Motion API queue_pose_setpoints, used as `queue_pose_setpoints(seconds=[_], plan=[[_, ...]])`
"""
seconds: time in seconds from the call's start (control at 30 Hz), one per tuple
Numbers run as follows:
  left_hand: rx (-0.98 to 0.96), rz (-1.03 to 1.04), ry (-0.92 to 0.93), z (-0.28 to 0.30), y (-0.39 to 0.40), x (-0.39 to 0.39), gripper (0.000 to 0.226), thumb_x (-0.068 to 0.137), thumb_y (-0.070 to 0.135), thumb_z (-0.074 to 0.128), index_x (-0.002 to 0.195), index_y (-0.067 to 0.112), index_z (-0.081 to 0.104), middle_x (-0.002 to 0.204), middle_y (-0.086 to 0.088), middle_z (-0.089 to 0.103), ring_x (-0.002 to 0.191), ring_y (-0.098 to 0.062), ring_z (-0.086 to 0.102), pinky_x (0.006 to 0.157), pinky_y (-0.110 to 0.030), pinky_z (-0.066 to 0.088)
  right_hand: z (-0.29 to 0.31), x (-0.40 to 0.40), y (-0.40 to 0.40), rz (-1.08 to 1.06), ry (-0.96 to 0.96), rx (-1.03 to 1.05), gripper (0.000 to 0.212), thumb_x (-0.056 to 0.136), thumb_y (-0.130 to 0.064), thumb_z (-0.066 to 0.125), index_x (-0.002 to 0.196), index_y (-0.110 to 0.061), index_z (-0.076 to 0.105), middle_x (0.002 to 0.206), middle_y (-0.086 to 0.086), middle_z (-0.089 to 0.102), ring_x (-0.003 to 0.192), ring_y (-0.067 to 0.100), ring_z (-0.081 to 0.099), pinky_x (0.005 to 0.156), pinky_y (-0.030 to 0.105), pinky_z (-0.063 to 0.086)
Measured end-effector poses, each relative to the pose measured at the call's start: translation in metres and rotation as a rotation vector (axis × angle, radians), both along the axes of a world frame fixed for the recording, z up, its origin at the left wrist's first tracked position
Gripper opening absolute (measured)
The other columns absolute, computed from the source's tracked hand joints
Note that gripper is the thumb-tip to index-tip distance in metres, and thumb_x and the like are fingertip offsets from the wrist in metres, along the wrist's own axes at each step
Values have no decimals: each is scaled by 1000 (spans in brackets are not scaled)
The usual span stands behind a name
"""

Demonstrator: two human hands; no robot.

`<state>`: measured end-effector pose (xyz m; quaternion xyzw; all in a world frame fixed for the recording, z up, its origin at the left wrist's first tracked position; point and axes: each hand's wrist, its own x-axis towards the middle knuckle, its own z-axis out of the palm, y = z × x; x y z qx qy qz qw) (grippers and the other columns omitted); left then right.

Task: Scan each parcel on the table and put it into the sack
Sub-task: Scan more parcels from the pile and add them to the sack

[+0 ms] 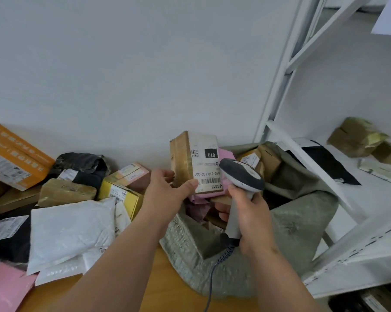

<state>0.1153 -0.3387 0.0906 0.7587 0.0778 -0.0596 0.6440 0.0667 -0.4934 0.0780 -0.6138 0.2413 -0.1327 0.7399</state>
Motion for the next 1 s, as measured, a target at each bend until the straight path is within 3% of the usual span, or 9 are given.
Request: queue_pose_setpoints(seconds=[0.1,0.17,0.2,0.3,0.37,0.5,0.6,0.77,1.0], plan=[[72,-50,26,3,-26,7,49,84,38,76,121,21,48,116,4,58,97,-12,63,80,-32,57,-1,4,-15,-32,-24,33,29,89,-36,72,115,-26,64,98,-1,75,84,20,75,69,34,61],[128,-95,26,-1,-38,12,34,93,31,67,121,22,50,110,4,58,80,-2,64,65,-18,55,-1,6,-25,-45,-36,60,30,91,-32,70,119,-23,62,101,2,75,84,19,75,69,32,60],[187,-114,20,-3,-41,13,31,96,29,63,125,22,52,112,3,59,81,-4,62,66,-17,53,-1,7,-29,-43,-36,72,32,92,-31,69,121,-22,61,103,2,74,84,18,75,70,31,60],[446,-110,-52,-16,-43,20,46,96,30,60,140,22,51,138,-1,53,115,-20,52,99,-38,46,-5,9,-39,-17,-19,112,36,93,-30,68,127,-23,58,108,1,72,87,17,75,74,31,61],[534,-86,-86,-22,-43,22,47,93,33,60,139,29,52,142,1,51,124,-24,49,105,-49,43,-9,11,-43,-11,-9,126,40,93,-31,67,132,-26,55,111,1,70,88,18,74,74,32,61],[541,-65,-66,-23,-44,24,45,91,39,60,135,40,53,139,4,53,124,-25,50,103,-54,42,-16,15,-43,13,13,124,35,94,-29,67,127,-26,56,108,0,70,87,18,74,75,32,61],[521,-23,-64,-22,-38,27,41,91,40,60,132,38,56,138,2,54,126,-25,48,105,-54,40,-16,18,-41,40,16,122,24,94,-29,67,116,-31,58,106,-2,71,86,17,75,74,31,61],[495,14,-41,-25,-21,26,44,90,41,58,133,39,55,144,3,51,131,-25,45,108,-56,37,-11,24,-29,99,29,112,26,93,-29,68,118,-26,59,101,-2,72,77,14,76,66,27,60],[372,147,11,-33,23,19,49,80,52,58,128,42,57,130,10,60,116,-21,56,100,-53,46,-5,36,18,307,104,102,27,92,-31,69,112,-14,66,97,7,75,77,18,76,65,30,60]])
